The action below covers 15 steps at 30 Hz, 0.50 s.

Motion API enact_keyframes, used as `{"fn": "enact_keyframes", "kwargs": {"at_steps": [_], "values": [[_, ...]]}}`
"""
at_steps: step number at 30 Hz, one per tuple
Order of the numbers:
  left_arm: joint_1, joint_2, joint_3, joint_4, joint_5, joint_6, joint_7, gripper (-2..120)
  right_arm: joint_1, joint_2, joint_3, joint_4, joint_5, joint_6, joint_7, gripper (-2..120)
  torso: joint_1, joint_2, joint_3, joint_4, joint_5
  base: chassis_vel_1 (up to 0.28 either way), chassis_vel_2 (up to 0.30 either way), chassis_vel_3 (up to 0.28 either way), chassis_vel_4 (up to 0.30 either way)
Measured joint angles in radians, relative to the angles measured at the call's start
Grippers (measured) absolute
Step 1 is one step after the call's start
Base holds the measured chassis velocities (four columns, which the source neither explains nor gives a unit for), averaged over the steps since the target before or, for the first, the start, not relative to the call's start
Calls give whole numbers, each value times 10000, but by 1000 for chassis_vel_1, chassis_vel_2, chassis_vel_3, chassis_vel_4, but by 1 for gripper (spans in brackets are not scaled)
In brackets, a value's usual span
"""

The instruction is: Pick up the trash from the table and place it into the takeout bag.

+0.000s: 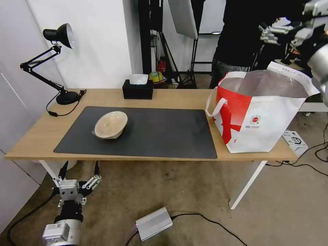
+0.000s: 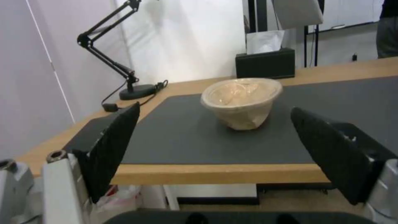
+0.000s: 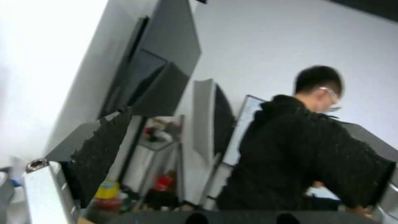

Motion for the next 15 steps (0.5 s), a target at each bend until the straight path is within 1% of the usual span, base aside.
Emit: {"fn": "enact_keyframes", "kwargs": {"at_steps": [3,4,7,8,10,11,12,13,15], "values": [[49,-39,-60,10,1,-41,-1,98,-1205,37,514,5,-823,591,495,100,0,0,1,1,0,0,0,0,0],[49,-39,-60,10,1,-41,-1,98,-1205,37,514,5,-823,591,495,100,0,0,1,1,0,0,0,0,0],[106,-96,-155,29,6,-125,-3,98,-2591,262,1292,-98,-1627,1225,554,100,0,0,1,2,1,0,0,0,0],[106,-96,-155,29,6,-125,-3,98,-2591,262,1292,-98,-1627,1225,554,100,0,0,1,2,1,0,0,0,0],[149,-149,-236,29,10,-171,-4,98,-3644,558,2104,215,-1773,1331,641,100,0,-1,2,1,5,0,0,0,0],[156,-155,-258,29,12,-178,-8,98,-4058,692,2546,398,-1812,1332,685,100,0,-1,2,4,4,0,0,0,0],[156,-155,-258,29,12,-178,-8,98,-4058,692,2546,398,-1812,1332,685,100,0,-1,2,4,4,0,0,0,0],[157,-161,-279,29,16,-182,-10,98,-4847,924,3276,809,-1893,1334,730,100,0,1,0,3,-3,0,0,0,0],[148,-161,-288,29,23,-182,-14,98,-6083,1330,4101,1515,-2010,1301,851,100,-1,0,0,-1,0,0,0,0,0]]}}
